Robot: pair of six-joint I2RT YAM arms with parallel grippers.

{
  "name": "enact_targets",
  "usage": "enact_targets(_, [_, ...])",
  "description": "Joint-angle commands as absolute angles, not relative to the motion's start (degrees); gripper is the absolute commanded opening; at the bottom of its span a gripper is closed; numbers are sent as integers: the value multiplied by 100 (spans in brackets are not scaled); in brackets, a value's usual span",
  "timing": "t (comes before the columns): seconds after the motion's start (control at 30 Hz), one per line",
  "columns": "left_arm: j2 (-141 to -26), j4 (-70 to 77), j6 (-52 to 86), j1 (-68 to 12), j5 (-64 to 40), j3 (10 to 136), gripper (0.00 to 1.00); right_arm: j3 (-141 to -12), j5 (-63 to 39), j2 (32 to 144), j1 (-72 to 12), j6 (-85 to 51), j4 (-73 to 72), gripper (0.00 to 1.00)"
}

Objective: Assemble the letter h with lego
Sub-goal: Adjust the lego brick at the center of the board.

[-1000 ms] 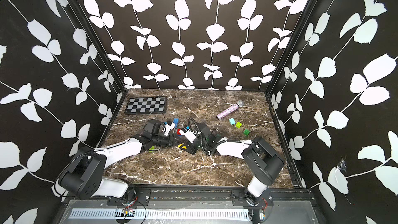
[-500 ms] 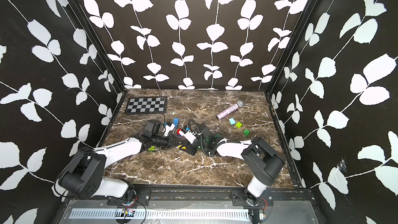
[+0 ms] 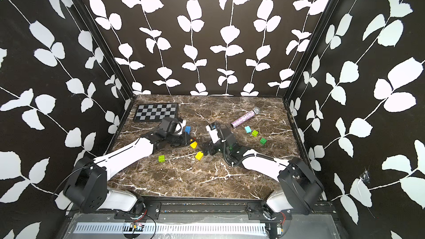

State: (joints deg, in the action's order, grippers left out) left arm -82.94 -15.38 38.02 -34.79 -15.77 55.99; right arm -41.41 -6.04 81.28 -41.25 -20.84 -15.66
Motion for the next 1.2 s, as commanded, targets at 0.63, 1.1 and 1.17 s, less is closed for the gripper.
enact_targets(0.63, [-11051, -3366, 3554, -4852, 1999, 8473, 0, -3865, 834, 8342, -3445, -3646, -1104, 89])
enact_targets(1.1, [-11215, -2521, 3272, -4912, 1998, 7871, 0, -3929, 650, 8468, -3445, -3667, -1090, 89])
enact_targets(1.17, [-11215, -2453, 3214, -4922, 2013, 7798, 0, -3951, 632, 8490, -3445, -3665, -1082, 89])
